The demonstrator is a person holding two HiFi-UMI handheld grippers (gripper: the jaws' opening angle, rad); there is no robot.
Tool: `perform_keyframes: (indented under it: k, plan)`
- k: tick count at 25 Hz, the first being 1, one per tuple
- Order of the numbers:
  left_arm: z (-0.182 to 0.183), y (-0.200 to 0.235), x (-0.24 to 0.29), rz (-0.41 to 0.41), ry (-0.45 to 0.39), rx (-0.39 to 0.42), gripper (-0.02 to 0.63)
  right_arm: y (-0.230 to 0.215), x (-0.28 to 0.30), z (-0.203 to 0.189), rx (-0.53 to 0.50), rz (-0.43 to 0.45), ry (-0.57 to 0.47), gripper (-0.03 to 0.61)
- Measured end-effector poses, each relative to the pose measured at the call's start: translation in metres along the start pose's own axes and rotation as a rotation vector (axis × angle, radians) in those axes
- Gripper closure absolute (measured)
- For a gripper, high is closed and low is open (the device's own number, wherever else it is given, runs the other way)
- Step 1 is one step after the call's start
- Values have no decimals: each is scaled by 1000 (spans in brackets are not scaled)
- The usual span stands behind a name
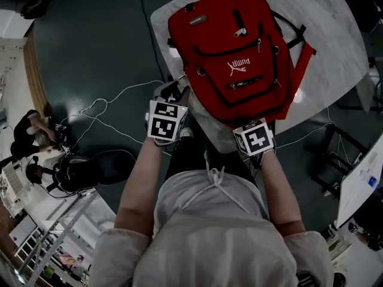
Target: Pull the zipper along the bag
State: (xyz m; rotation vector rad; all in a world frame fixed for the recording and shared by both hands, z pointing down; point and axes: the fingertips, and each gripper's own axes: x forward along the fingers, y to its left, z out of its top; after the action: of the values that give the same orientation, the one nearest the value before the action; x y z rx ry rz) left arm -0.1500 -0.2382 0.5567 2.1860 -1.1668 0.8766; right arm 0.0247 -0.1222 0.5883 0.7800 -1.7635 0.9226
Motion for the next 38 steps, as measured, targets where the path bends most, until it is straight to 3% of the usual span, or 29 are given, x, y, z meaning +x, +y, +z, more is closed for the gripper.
perform_keyframes:
  k: [4,7,13,23,29,38]
  plan:
    - [16,-21,-28,-26,-74,2,557,13,-30,24,-8,-13,-145,552]
    - [32,-35,-48,-37,-142,-1,589,18,-57,50,-21,-28,-275,552]
    - [74,-54,-101,-34,-309,5,595,30,-119,100,-8,-57,-532,554]
    - [141,-69,-186,30,-558,67,595,64,-224,152,-150,-156,-910,554]
    - [168,-72,-212,49,-644,92,595,74,-260,170,-173,-150,-1030,554]
    - [170,-85,-210,10,-644,119,595,80,-271,170,-167,-138,-1064,554]
